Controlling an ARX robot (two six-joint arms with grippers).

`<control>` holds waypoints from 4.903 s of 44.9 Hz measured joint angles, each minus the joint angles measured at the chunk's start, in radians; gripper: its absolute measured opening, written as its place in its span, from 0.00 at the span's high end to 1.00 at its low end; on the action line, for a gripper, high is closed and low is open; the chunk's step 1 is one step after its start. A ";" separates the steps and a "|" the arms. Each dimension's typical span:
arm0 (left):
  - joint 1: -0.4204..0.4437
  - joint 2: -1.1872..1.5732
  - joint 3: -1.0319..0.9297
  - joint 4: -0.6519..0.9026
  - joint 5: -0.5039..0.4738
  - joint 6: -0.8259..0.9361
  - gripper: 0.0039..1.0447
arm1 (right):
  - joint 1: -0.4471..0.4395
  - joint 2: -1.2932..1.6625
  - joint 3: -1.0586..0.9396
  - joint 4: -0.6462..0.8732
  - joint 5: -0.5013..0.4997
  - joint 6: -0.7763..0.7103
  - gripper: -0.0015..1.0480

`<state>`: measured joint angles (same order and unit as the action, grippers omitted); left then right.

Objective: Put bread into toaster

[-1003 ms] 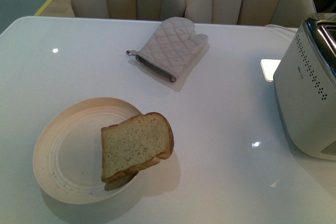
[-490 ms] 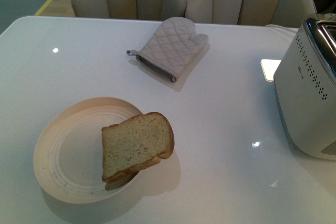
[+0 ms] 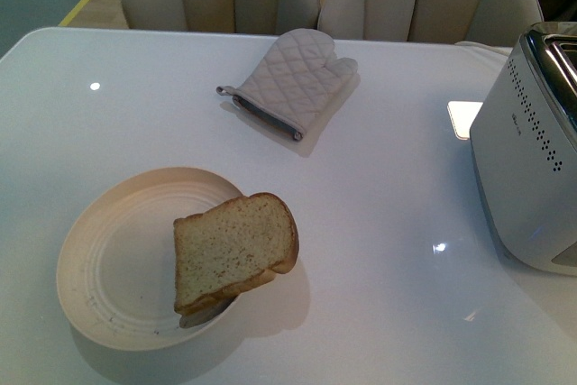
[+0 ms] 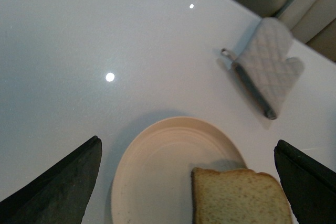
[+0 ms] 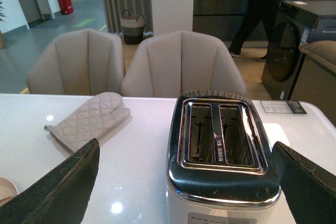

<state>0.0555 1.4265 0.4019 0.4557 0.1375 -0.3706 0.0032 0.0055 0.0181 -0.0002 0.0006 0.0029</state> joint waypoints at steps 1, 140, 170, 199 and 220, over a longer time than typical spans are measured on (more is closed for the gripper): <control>0.000 0.050 0.012 0.020 0.000 0.000 0.06 | 0.000 0.000 0.000 0.000 0.000 0.000 0.09; -0.118 -0.690 -0.128 0.024 -0.180 0.111 0.26 | 0.000 0.000 0.000 0.000 0.000 0.000 0.09; -0.059 -0.957 -0.331 -0.060 -0.138 0.356 0.97 | 0.000 0.000 0.000 0.000 0.000 0.000 0.09; -0.059 -1.214 -0.390 -0.242 -0.138 0.360 0.97 | 0.000 0.000 0.000 0.000 0.000 0.000 0.09; -0.059 -1.420 -0.389 -0.454 -0.138 0.360 0.97 | 0.000 0.000 0.000 0.000 0.000 0.000 0.09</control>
<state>-0.0036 0.0063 0.0124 0.0013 -0.0002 -0.0105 0.0032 0.0055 0.0181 -0.0002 0.0006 0.0029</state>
